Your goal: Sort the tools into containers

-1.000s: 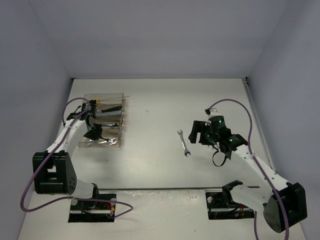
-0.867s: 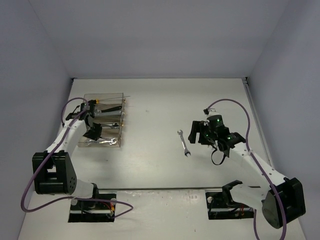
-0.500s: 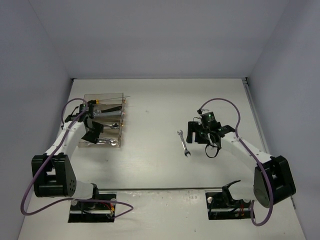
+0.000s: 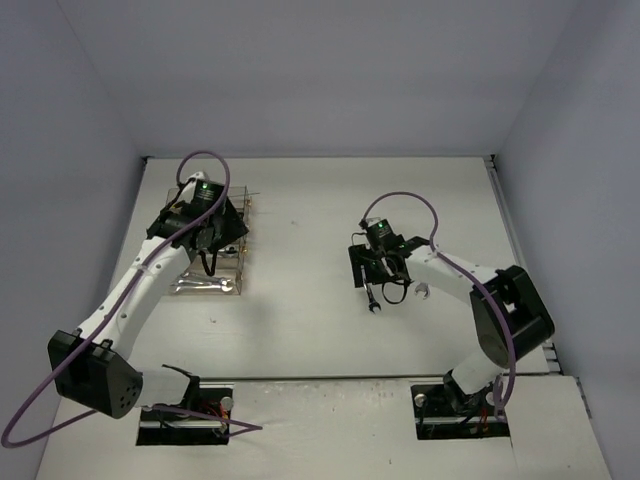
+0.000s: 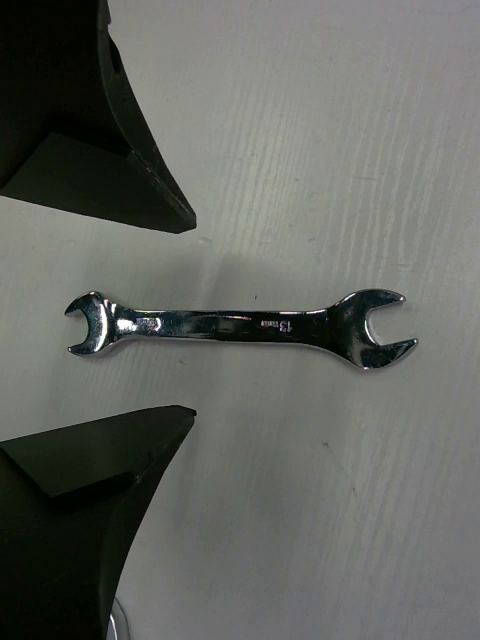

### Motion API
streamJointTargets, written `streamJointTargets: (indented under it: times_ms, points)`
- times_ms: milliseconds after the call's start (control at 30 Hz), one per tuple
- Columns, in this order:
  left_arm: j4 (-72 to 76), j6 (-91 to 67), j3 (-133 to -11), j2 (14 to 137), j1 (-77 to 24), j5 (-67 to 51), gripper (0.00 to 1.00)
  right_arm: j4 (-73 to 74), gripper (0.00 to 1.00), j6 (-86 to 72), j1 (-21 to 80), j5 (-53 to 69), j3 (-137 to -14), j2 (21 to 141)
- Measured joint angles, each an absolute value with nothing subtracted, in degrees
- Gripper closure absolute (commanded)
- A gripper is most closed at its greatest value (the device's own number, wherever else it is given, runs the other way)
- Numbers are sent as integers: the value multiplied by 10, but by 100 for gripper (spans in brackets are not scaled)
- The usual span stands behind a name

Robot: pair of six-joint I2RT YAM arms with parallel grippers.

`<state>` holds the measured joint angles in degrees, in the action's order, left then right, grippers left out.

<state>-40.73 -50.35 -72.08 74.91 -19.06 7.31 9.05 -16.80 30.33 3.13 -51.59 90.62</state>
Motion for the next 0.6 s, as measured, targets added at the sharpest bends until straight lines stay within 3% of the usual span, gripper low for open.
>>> streamJointTargets:
  times_ms: [100, 467, 600]
  points:
    - [-402, -463, -731, 754, -216, 60, 57, 90, 33, -168, 314, 28, -524, 938]
    - [-360, -417, -703, 758, -222, -15, 57, 102, 52, -181, 327, -15, -557, 987]
    - [-355, -406, -703, 761, -222, -33, 57, 114, 54, -191, 335, -26, -575, 1003]
